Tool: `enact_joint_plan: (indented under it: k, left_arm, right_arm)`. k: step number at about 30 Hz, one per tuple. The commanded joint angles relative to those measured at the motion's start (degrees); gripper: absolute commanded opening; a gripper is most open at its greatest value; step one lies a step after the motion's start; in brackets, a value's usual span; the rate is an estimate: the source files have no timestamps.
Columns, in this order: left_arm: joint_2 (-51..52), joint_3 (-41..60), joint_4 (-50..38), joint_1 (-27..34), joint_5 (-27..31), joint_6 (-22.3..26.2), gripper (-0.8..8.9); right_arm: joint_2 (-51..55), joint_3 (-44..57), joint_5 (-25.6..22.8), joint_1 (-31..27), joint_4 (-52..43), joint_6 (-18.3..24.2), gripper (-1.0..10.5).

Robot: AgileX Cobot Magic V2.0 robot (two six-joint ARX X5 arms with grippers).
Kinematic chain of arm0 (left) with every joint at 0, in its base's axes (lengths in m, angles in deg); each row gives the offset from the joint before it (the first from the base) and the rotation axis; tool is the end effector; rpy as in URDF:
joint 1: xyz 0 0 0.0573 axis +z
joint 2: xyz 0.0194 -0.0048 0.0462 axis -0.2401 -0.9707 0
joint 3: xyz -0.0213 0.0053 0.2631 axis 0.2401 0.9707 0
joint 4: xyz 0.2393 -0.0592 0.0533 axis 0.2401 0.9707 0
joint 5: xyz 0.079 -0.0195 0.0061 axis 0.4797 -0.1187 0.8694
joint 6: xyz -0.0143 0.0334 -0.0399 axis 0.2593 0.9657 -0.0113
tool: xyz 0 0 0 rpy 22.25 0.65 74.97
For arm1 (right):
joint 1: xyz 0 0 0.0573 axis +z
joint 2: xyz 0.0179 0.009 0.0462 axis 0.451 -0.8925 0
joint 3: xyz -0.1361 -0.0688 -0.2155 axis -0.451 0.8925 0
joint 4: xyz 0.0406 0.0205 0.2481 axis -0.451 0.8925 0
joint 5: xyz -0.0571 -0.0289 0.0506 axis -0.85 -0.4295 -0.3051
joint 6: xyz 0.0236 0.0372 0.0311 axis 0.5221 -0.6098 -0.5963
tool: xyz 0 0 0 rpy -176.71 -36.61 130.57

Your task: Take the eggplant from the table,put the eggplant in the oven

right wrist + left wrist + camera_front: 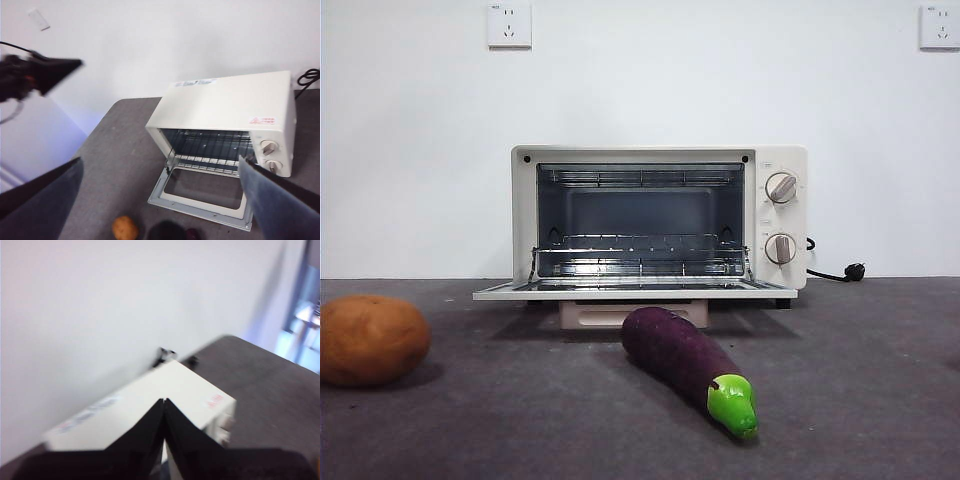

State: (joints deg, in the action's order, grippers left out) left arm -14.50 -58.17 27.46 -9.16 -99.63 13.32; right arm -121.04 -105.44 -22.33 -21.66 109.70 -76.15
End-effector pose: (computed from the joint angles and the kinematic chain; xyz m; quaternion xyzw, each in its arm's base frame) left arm 0.2736 -0.1224 0.5502 0.0617 0.1008 -0.2960 0.9479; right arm 0.1115 0.0240 0.5440 0.1281 0.1781 0.2726 0.9368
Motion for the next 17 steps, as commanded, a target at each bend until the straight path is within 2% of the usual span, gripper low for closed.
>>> enact_joint_plan:
  k: [1,4,12,17]
  left_arm:
    - [2.82,0.02,1.25,1.68,0.96,-0.37,-0.05]
    - [6.69,0.02,2.84,3.58,1.09,-0.37,-0.05]
    - [16.28,0.02,5.46,5.40,7.04,0.48,-0.05]
    - [21.31,0.02,7.39,5.38,11.34,1.79,-0.05]
  right_arm:
    - [-0.24,-0.24,0.04,1.07,0.04,1.14,5.6]
    - [-0.61,-0.24,0.04,2.12,0.07,1.36,5.6]
    - [-1.64,-0.24,-0.02,5.53,1.01,1.99,5.6]
    - [-2.91,-0.24,-2.34,8.72,2.21,2.99,5.6]
